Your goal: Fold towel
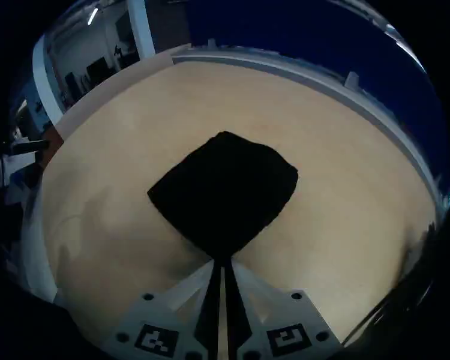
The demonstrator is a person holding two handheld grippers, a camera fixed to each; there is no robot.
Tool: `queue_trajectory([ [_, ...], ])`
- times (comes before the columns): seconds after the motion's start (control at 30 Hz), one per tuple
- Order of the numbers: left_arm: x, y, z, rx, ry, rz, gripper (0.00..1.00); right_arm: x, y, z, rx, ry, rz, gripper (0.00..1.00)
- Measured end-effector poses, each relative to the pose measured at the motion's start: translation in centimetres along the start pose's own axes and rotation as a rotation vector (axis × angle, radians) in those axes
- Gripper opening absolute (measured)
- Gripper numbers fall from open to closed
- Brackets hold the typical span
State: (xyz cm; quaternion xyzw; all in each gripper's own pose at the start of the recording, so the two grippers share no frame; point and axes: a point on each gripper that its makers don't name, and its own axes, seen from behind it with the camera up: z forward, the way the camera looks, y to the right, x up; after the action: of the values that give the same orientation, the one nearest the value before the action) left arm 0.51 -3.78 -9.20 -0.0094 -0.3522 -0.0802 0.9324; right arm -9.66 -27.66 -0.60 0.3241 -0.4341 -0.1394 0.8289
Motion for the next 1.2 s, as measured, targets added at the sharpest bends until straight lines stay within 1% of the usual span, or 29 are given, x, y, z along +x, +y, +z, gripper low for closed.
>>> queue_trajectory([
  [0.2,0.6,0.1,-0.2,-0.001,0.011,0.002,0.92,3.3,-0.1,-2.8,-0.003,0.064,-0.031,0.04],
  [0.37,1.2,0.1,-0.5,-0.003,0.023,0.004,0.92,6.3,0.0,-5.5,-0.011,0.12,-0.062,0.04],
  [0.53,1.8,0.2,-0.9,-0.004,0.037,0.004,0.92,9.2,0.1,-8.4,-0.015,0.176,-0.078,0.04],
  [0.63,2.1,0.4,-1.1,-0.006,0.046,0.002,0.92,10.4,0.4,-9.8,-0.02,0.2,-0.084,0.04],
  [0.87,2.8,0.9,-1.5,-0.012,0.064,0.004,0.92,11.8,1.0,-12.0,-0.03,0.228,-0.093,0.04],
  [1.2,3.1,1.7,-1.9,-0.022,0.073,0.011,0.92,12.8,2.7,-14.6,-0.051,0.264,-0.076,0.04],
])
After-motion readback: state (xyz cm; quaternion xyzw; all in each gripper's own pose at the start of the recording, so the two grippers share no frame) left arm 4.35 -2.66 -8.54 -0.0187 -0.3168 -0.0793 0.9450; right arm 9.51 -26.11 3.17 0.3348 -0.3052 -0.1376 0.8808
